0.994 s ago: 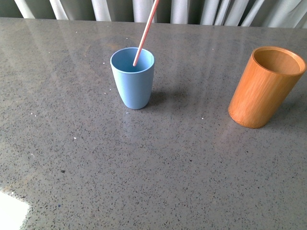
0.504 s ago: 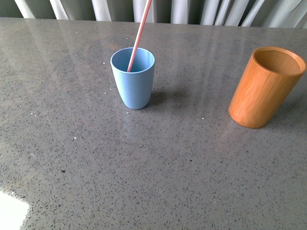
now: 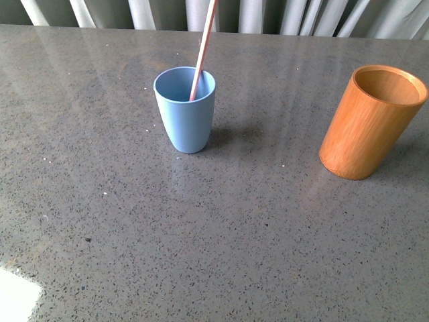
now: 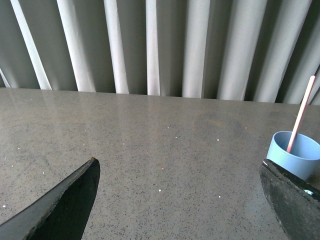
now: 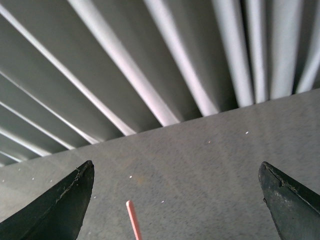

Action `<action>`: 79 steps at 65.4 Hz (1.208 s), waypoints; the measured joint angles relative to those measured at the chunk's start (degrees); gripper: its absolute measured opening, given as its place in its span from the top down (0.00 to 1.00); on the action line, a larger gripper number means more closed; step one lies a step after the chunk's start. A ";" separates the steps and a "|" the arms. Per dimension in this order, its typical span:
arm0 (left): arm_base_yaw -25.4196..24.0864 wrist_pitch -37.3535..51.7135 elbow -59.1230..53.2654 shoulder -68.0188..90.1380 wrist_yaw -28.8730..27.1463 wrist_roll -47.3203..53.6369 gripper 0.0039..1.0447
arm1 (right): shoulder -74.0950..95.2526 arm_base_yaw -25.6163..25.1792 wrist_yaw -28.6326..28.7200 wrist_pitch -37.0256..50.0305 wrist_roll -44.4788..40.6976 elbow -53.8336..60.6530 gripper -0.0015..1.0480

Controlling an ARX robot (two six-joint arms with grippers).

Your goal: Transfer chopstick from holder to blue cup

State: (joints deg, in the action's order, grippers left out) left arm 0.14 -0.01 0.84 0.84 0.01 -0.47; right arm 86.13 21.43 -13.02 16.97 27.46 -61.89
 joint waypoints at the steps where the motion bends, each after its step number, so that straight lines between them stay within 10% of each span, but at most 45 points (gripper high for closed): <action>1: 0.00 0.00 0.00 0.00 0.00 0.00 0.08 | -0.63 -0.31 0.00 0.20 -0.24 0.59 0.09; 22: 0.00 0.00 0.00 0.00 0.00 0.00 0.08 | -16.83 -7.54 -0.42 17.18 -24.00 25.97 0.50; 42: 0.00 0.00 0.00 0.00 -0.02 0.00 0.08 | -26.84 -12.57 4.39 21.70 -27.04 41.66 0.99; 79: 0.00 0.00 0.00 0.00 0.00 0.00 0.08 | -45.16 -21.22 12.85 17.84 -27.19 56.28 0.98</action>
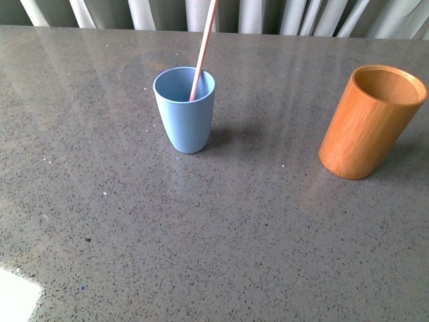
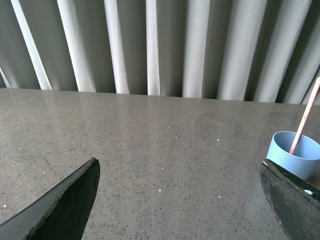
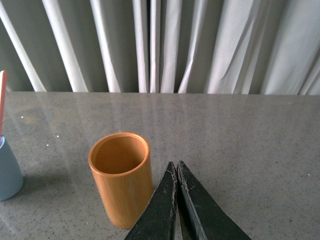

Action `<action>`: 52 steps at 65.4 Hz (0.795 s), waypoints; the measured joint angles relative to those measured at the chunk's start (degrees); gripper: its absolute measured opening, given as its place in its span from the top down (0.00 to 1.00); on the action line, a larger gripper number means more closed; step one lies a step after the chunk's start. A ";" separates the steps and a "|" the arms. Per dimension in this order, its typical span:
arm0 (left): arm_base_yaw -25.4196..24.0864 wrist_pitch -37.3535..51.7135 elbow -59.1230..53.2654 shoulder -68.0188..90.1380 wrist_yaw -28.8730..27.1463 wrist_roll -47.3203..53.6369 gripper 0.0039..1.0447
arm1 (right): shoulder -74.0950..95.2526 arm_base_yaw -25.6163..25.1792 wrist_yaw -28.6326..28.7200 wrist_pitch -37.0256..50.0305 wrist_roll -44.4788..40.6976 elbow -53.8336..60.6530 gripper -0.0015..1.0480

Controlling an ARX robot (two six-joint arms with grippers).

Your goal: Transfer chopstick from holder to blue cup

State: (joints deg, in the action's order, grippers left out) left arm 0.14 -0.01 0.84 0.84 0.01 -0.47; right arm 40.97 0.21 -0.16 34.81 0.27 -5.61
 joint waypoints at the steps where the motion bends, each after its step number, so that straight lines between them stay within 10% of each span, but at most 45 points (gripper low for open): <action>1: 0.00 0.00 0.00 0.00 0.00 0.00 0.08 | -0.59 0.00 0.04 -0.35 0.00 0.28 0.98; 52: 0.00 0.00 0.00 0.00 0.00 0.02 0.08 | -22.82 -0.09 0.17 -16.59 0.00 4.37 0.98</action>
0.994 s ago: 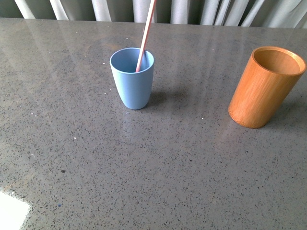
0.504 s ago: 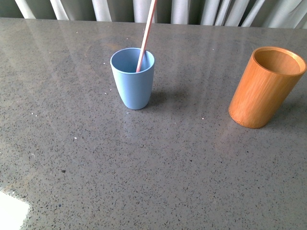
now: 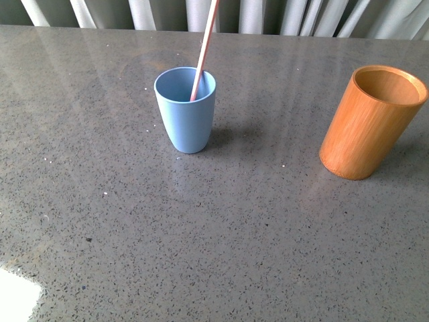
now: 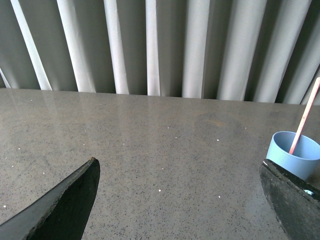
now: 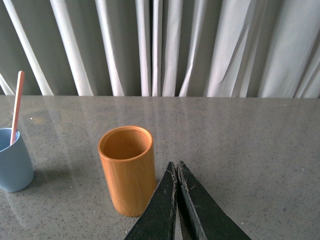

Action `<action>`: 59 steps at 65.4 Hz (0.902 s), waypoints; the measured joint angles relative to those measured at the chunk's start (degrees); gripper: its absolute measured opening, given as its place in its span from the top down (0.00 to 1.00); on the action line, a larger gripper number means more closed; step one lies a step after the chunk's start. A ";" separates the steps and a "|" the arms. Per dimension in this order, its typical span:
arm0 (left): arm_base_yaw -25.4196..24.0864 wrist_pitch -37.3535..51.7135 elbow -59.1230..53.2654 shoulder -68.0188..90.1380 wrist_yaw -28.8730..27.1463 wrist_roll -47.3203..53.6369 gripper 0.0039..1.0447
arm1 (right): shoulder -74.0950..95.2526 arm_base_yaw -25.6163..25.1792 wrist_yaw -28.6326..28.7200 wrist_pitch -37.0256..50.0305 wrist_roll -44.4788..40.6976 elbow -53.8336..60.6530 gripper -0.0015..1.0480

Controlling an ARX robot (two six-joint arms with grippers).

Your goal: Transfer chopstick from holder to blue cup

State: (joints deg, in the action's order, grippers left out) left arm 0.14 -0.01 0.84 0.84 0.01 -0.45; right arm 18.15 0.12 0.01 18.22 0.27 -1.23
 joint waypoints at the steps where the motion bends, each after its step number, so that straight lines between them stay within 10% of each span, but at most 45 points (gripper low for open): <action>1: 0.00 0.00 0.00 0.00 0.00 0.00 0.08 | -0.24 0.00 0.00 -0.22 0.00 0.00 0.98; 59: 0.00 0.00 0.00 0.00 0.00 0.00 0.08 | -17.77 0.00 -0.09 -18.12 -0.11 -0.04 0.93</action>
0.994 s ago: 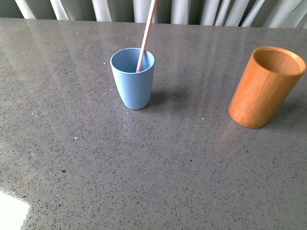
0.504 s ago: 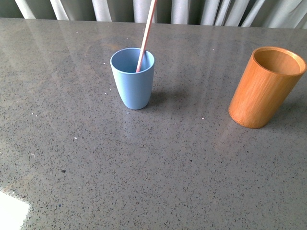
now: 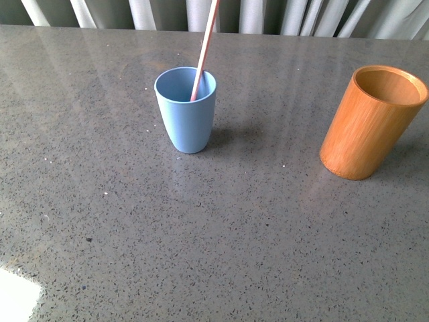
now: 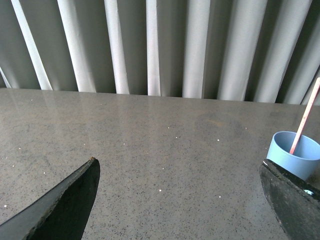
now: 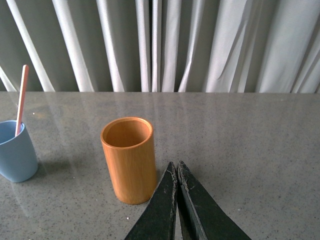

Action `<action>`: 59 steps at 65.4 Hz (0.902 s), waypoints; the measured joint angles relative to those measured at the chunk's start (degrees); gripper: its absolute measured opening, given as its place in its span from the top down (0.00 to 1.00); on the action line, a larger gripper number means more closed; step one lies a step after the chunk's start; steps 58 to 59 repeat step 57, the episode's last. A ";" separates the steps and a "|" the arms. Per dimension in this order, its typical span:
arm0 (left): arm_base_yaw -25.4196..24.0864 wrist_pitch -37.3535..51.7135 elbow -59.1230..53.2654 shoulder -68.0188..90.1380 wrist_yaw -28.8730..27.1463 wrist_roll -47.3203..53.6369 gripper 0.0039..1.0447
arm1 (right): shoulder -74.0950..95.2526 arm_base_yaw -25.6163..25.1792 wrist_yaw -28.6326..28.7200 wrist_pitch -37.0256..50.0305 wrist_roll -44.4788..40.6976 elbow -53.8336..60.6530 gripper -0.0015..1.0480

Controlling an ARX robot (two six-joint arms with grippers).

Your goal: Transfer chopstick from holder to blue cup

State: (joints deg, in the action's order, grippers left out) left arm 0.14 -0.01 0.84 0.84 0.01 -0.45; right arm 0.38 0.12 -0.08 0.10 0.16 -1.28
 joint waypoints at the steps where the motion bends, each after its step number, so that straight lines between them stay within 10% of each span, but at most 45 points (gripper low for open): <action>1: 0.00 0.00 0.00 0.00 0.00 0.00 0.08 | -0.02 0.00 -0.02 0.00 0.00 0.00 0.90; 26: 0.00 0.00 0.00 0.00 0.00 0.00 0.08 | -0.02 0.00 -0.02 0.00 0.02 0.00 0.08; 59: 0.00 0.00 0.00 0.00 0.00 0.00 0.08 | -0.02 0.00 -0.02 -0.02 0.00 0.00 0.09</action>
